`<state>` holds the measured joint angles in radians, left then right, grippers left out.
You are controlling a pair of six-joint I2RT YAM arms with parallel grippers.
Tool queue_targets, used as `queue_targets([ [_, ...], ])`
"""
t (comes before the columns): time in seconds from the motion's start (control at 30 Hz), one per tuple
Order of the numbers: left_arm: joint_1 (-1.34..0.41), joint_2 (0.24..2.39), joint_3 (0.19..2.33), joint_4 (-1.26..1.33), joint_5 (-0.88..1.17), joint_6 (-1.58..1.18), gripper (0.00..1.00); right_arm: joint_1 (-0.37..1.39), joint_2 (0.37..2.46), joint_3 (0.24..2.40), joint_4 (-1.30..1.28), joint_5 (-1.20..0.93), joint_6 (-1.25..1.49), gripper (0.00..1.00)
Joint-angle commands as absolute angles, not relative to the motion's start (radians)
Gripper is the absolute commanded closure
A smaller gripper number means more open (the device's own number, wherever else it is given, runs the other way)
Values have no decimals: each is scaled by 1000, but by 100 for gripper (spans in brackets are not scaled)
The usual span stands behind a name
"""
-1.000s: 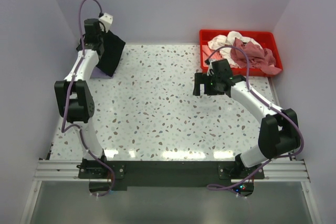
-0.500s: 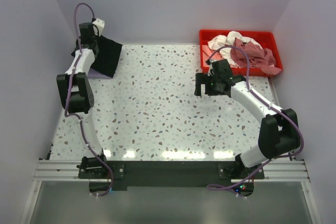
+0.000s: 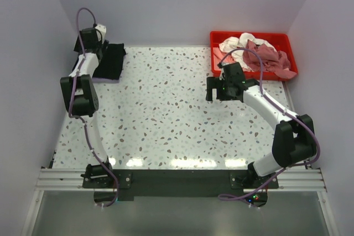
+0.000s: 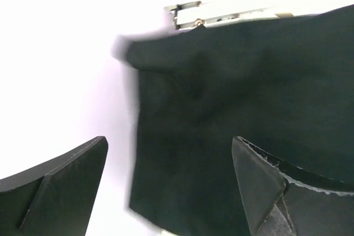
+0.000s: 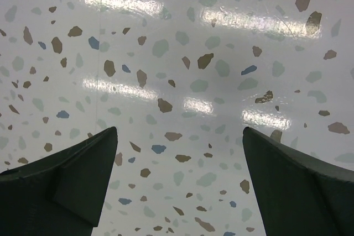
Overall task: Fold and stack the t-shirts
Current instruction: Neatly place the folded tshirt to the corner, then reset both grippers
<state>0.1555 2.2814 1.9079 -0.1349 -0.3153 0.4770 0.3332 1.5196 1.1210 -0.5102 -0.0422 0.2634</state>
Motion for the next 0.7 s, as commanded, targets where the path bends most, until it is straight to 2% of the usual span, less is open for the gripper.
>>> queue_targets([
  [0.0, 161, 2263, 1967, -83, -364, 434, 0, 331, 1517, 1164, -514, -25, 252, 1],
  [0.3, 161, 2151, 1967, -155, -288, 292, 0, 331, 1468, 1157, -511, -41, 253, 1],
  [0.53, 158, 1987, 2000, -302, -174, 7, 0, 330, 1390, 1144, -512, -61, 278, 1],
  [0.67, 147, 1833, 1829, -307, -44, -204, 0, 331, 1345, 1117, -500, -86, 304, 1],
])
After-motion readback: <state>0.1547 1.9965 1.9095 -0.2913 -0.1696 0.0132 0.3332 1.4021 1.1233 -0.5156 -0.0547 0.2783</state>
